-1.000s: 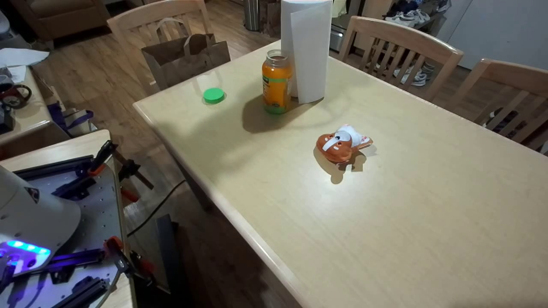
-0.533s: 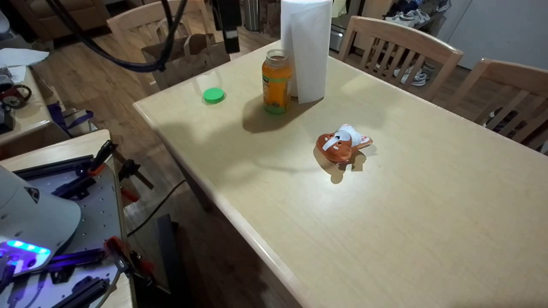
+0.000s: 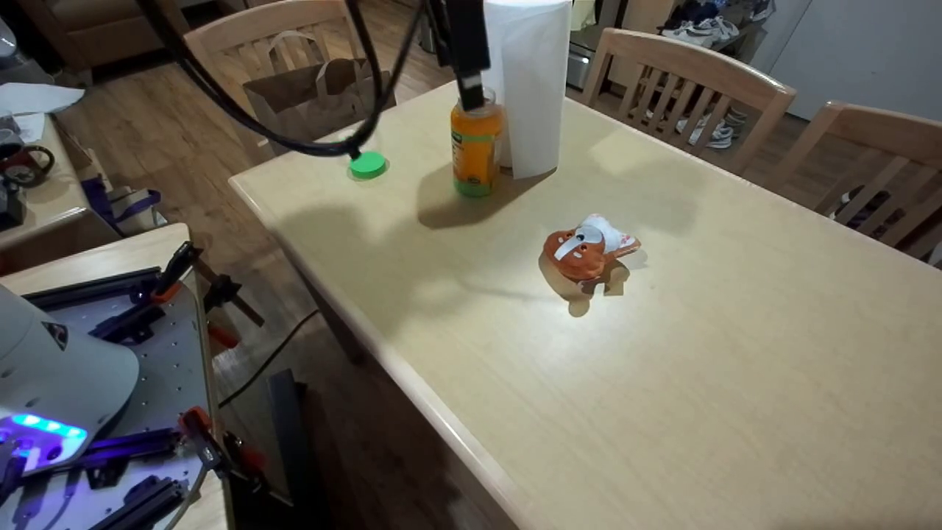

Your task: Move the snack packet from the table to the bag

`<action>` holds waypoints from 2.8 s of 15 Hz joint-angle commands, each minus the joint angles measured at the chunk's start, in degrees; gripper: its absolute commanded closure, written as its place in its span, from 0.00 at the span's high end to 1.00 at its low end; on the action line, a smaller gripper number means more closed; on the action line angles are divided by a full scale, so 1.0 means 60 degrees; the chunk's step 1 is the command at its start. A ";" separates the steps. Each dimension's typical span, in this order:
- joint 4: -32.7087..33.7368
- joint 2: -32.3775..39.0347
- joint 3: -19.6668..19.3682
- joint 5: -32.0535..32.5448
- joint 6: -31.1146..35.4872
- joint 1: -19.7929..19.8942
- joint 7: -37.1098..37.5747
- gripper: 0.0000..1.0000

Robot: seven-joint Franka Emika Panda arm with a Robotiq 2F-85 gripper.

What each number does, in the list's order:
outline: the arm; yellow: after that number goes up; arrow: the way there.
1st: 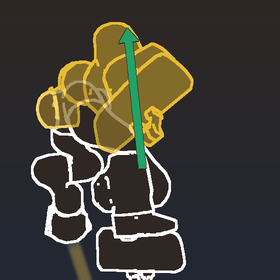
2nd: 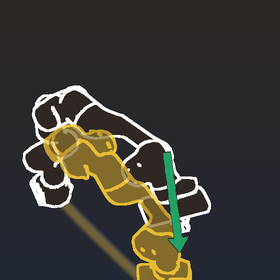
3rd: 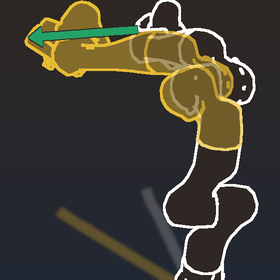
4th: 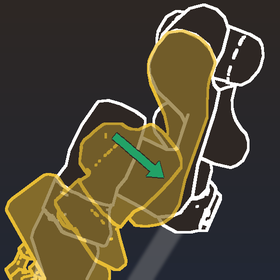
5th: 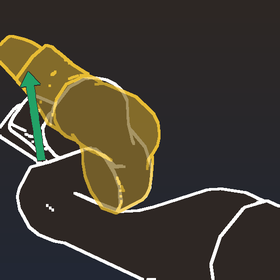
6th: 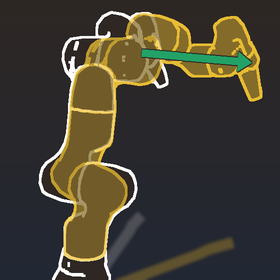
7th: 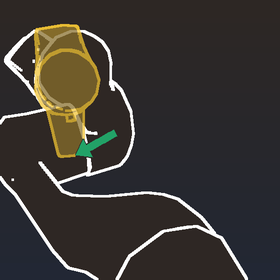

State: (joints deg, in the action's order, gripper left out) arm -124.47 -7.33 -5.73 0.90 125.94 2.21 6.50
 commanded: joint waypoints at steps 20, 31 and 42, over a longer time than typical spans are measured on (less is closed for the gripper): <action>0.6451 0.6623 0.0503 -0.1029 -0.4165 0.0996 -0.4612 1.00; 0.5361 0.6744 0.0364 -0.0611 -0.0510 0.0857 -0.3695 1.00; 0.4536 0.7074 0.0080 -0.0947 0.2270 0.0848 -0.1576 1.00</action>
State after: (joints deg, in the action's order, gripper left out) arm -96.76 35.00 -5.88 -3.96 136.75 6.91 -7.64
